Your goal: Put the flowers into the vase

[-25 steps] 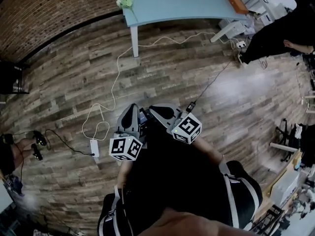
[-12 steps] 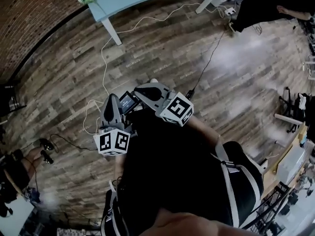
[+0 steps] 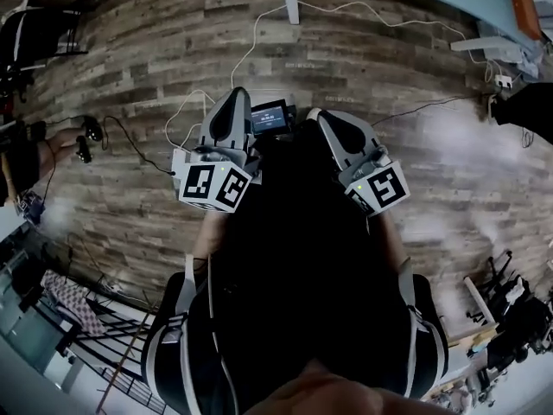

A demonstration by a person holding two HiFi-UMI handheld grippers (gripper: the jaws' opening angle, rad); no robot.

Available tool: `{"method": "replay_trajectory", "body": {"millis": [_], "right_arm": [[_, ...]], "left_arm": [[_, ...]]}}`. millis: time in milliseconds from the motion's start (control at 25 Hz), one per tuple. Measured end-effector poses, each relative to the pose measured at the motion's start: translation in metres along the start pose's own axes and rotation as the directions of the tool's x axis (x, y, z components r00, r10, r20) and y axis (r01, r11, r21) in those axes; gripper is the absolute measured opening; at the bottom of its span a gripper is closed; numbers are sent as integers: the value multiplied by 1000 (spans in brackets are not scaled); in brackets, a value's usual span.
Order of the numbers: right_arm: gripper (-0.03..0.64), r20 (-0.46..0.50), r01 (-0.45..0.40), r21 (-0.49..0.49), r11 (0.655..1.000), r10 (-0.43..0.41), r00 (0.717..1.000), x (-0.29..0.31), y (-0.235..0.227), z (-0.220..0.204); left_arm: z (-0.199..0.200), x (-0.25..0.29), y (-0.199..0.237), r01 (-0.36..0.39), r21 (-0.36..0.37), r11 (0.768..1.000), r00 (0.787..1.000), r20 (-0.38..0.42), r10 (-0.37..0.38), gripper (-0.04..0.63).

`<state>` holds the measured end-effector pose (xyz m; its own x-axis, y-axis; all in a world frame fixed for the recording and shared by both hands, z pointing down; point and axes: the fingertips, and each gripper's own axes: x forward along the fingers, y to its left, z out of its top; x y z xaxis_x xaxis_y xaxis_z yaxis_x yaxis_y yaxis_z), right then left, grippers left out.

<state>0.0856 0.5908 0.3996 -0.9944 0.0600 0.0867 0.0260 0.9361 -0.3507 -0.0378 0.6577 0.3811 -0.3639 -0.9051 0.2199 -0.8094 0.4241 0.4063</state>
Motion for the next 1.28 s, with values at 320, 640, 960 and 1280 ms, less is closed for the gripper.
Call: {"method": "replay_trajectory", "body": {"millis": [320, 640, 960, 1280], "right_arm": [[17, -12, -91, 4, 996, 91, 996, 23, -20, 6], [17, -22, -192, -42, 981, 191, 981, 91, -5, 16], [17, -80, -45, -27, 999, 42, 996, 145, -24, 30], [17, -134, 60, -9, 998, -60, 989, 217, -35, 30]], "left_arm": [[-20, 26, -7, -57, -36, 998, 998, -34, 56, 37], [-16, 60, 8, 8, -83, 996, 998, -59, -13, 37], [27, 103, 23, 142, -33, 989, 989, -31, -143, 37], [65, 105, 113, 84, -2, 996, 996, -7, -84, 37]]}}
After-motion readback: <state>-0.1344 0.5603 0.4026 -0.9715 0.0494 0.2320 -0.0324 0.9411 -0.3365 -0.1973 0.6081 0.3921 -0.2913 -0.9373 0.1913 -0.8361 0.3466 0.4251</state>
